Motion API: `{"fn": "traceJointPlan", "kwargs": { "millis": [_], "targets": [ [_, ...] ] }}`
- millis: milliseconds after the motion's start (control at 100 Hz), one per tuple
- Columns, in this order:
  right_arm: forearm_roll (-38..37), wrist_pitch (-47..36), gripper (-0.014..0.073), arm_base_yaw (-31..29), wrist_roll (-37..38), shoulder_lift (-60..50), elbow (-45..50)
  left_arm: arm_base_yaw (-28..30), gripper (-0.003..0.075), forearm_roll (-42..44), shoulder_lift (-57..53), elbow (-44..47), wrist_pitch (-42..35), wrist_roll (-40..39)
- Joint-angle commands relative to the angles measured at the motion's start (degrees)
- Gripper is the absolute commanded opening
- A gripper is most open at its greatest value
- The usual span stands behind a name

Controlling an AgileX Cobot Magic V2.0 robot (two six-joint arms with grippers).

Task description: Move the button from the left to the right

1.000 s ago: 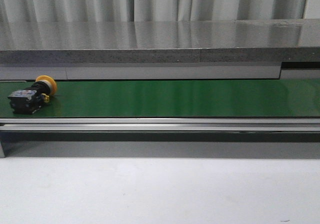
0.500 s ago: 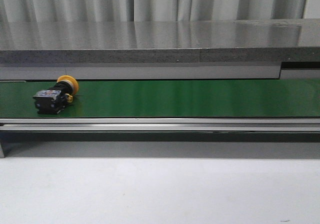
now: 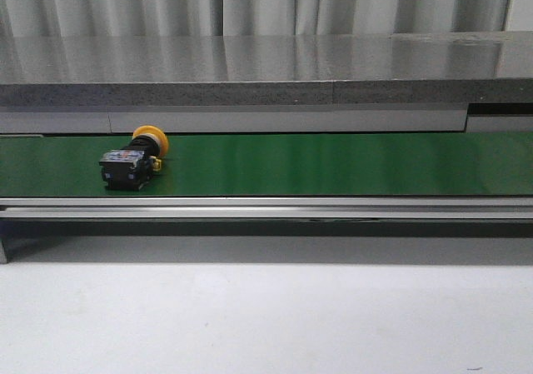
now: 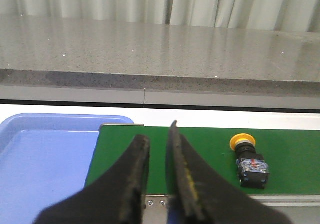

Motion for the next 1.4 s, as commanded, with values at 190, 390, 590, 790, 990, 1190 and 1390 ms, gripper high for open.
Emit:
{"fn": "traceJointPlan", "kwargs": {
  "millis": [190,390,590,790,990,1190,1390],
  "targets": [
    [0.09,-4.99,-0.0067,0.07,0.07,-0.96,0.07,-0.52,0.0005,-0.58,0.48,-1.49,-4.82,-0.42],
    [0.09,-5.04,-0.0067,0.08,0.07,-0.96,0.07,-0.52,0.0005,-0.58,0.48,-1.49,-4.82,-0.42],
    [0.09,-8.69,-0.0067,0.08,0.07,-0.96,0.01,-0.52,0.0005,-0.91,0.48,-1.49,-4.82,-0.42],
    [0.15,-7.73,-0.0067,0.08,0.07,-0.90,-2.96,-0.52,0.0005,-0.91,0.48,-1.49,-4.82,-0.42],
    [0.78,6.16,-0.0067,0.08,0.07,2.89,-13.33,-0.52,0.0005,-0.91,0.48,-1.49,-4.82,-0.42],
    [1.55,17.67,-0.0067,0.08,0.07,13.53,-25.12,-0.52,0.0005,-0.91,0.48,-1.49,-4.82,-0.42],
    [8.05,22.18,-0.0067,0.08,0.07,28.31,-33.99,-0.52,0.0005,-0.91,0.48,-1.49,-4.82,-0.42]
  ]
}}
